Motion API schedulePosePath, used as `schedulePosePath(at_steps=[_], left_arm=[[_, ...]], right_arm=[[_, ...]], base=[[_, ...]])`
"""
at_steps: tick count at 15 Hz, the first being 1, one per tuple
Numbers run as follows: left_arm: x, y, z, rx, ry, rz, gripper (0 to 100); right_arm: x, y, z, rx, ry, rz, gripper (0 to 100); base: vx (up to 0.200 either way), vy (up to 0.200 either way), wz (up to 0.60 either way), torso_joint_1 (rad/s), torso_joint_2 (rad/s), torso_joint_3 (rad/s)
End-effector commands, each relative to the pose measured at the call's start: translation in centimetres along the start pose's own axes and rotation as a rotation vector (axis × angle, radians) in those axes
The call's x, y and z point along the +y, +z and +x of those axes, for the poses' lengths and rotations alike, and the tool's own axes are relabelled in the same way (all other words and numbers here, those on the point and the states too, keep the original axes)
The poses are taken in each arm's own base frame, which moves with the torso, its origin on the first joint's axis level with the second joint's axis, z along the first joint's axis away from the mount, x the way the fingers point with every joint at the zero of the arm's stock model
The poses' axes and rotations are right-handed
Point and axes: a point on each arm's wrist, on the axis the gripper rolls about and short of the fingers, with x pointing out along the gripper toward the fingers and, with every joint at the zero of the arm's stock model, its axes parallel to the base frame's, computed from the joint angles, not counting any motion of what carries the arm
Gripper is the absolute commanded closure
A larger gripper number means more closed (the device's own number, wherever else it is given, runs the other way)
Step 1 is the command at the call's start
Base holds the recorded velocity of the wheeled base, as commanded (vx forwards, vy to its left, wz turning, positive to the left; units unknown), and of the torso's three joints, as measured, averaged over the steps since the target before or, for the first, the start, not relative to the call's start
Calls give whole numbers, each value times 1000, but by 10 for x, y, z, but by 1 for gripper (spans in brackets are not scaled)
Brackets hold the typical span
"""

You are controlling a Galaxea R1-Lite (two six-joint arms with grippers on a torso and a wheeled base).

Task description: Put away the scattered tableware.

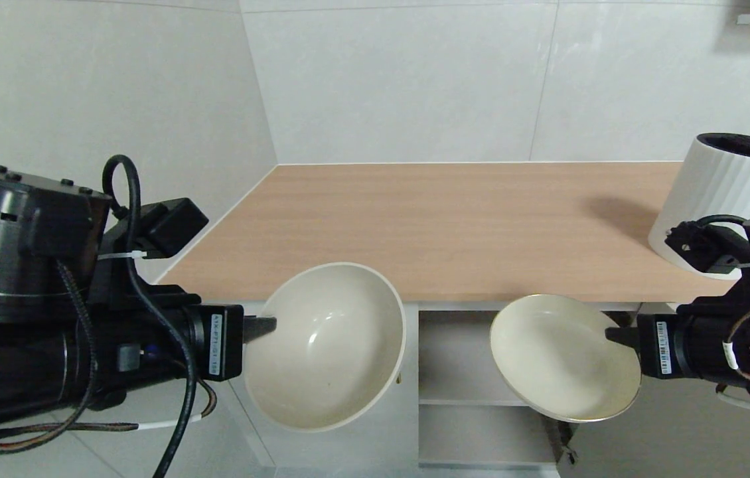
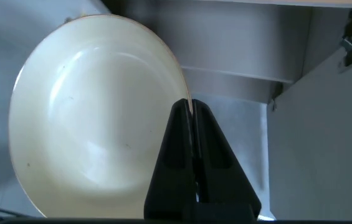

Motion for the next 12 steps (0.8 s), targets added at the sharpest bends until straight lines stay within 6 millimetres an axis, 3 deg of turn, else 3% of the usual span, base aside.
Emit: schedulePosePath(at_steps=[1, 6, 12], left_arm=[[0, -1, 4, 11, 3, 1, 100], [0, -1, 6, 20, 6, 2, 100], [0, -3, 11, 36, 12, 1, 100]], right_arm=[[1, -1, 5, 9, -3, -1, 100], [1, -2, 9, 21, -10, -3, 100], [1, -2, 13, 32, -16, -5, 100]], base=[[0, 0, 0, 0, 0, 0], [0, 0, 0, -17, 42, 24], [0, 0, 0, -168, 430, 258]])
